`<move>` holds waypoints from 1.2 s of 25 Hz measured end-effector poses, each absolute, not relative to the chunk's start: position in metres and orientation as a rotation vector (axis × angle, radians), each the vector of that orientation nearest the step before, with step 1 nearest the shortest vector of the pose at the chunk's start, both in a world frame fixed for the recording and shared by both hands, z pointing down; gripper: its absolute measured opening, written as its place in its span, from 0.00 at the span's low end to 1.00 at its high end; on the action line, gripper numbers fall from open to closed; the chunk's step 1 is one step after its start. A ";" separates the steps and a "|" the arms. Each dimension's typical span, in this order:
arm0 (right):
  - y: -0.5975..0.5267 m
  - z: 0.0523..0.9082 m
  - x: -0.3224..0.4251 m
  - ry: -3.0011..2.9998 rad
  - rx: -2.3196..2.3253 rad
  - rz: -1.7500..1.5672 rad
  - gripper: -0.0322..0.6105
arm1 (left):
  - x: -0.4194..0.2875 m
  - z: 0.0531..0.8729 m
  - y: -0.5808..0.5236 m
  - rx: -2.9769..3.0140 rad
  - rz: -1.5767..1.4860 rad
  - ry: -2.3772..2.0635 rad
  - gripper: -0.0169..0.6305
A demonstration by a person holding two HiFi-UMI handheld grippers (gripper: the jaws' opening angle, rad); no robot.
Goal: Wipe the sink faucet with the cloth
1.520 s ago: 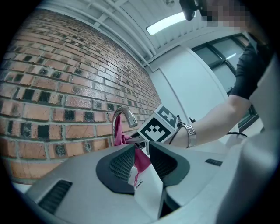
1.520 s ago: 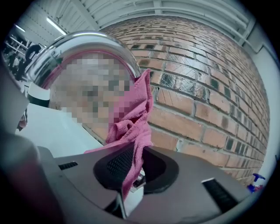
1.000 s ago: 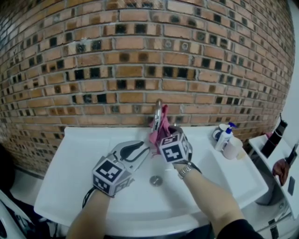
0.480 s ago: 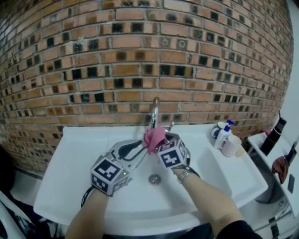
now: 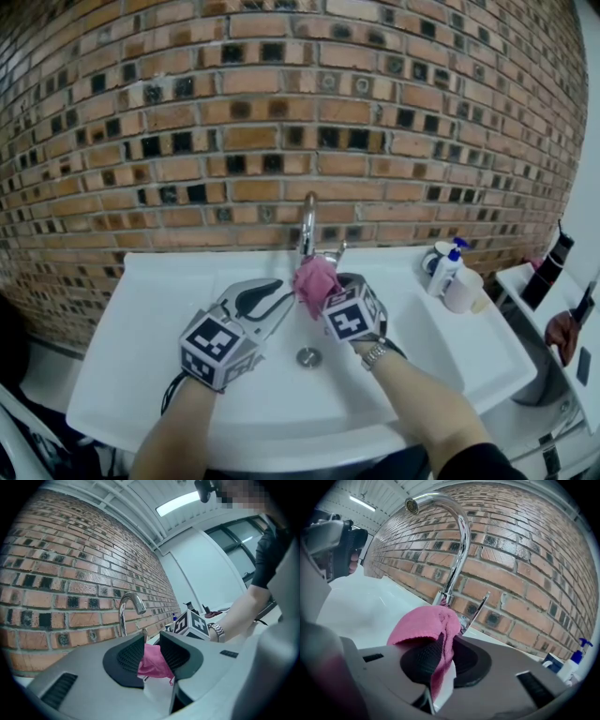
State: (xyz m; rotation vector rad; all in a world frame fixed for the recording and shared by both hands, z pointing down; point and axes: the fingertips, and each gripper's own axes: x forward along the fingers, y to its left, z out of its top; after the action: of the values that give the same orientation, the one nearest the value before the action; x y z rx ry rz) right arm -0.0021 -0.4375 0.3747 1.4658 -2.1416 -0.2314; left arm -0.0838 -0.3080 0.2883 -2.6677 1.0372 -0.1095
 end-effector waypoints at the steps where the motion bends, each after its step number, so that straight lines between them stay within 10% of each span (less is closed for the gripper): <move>1: -0.438 0.376 0.000 -2.140 1.465 -0.227 0.12 | -0.084 0.288 -0.308 -2.666 -0.105 1.035 0.20; 30: -0.472 0.343 0.063 -2.088 1.673 -0.193 0.12 | -0.086 0.293 -0.311 -2.668 -0.128 1.053 0.20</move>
State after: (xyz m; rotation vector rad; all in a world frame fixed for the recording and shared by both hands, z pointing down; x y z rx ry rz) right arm 0.0629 -0.4717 0.3427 1.6734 -2.0884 -0.1933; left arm -0.0859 -0.3114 0.2929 -2.6678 1.0525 -0.1282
